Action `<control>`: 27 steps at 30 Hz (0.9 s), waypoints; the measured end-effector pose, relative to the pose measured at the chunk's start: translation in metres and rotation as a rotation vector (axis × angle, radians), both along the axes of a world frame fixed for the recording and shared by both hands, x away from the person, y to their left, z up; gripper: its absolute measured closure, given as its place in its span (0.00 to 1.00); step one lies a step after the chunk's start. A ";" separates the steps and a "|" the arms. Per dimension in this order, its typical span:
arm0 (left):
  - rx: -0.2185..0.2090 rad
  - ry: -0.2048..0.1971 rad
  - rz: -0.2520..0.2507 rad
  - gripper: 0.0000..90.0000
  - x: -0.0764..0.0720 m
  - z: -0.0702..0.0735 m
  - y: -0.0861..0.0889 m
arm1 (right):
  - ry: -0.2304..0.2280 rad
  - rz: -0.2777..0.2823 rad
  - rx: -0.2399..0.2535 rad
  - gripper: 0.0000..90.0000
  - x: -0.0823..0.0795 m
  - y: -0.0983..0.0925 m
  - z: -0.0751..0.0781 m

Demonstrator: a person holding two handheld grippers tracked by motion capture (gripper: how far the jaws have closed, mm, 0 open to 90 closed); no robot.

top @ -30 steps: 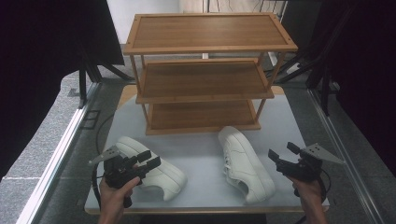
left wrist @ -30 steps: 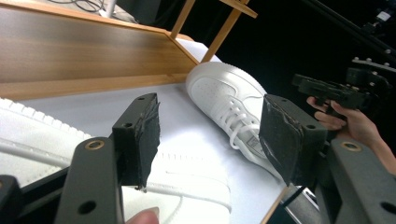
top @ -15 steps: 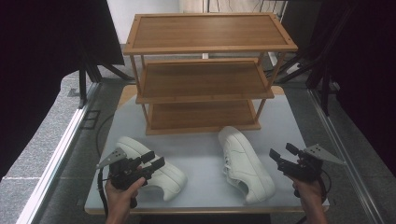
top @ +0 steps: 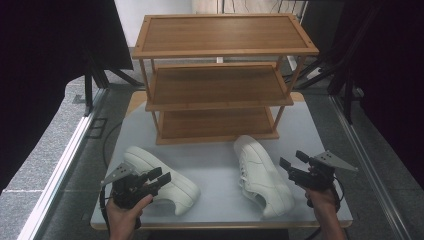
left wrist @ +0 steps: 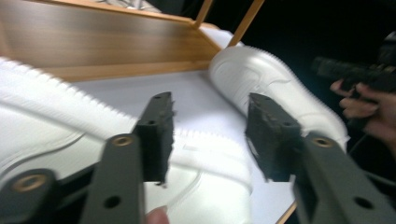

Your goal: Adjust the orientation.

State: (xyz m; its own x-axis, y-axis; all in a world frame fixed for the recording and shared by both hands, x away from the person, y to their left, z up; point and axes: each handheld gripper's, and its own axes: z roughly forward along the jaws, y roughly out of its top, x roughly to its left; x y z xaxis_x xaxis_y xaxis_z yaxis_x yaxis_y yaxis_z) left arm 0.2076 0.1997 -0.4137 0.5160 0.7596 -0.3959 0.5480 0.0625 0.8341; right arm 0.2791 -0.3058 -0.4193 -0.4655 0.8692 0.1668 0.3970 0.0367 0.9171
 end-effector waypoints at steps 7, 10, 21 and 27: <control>0.026 0.011 0.042 0.88 -0.033 -0.014 0.013 | -0.003 -0.008 0.014 0.30 0.000 0.000 0.003; 0.022 0.044 0.064 0.91 -0.047 -0.030 0.020 | -0.001 -0.017 0.013 0.30 0.000 0.000 0.003; 0.045 0.130 0.070 0.95 -0.044 -0.055 0.016 | 0.017 -0.032 0.008 0.30 -0.002 0.002 -0.001; 0.047 0.119 0.066 0.94 -0.042 -0.051 0.013 | -0.017 -0.046 0.029 0.30 -0.012 -0.015 0.014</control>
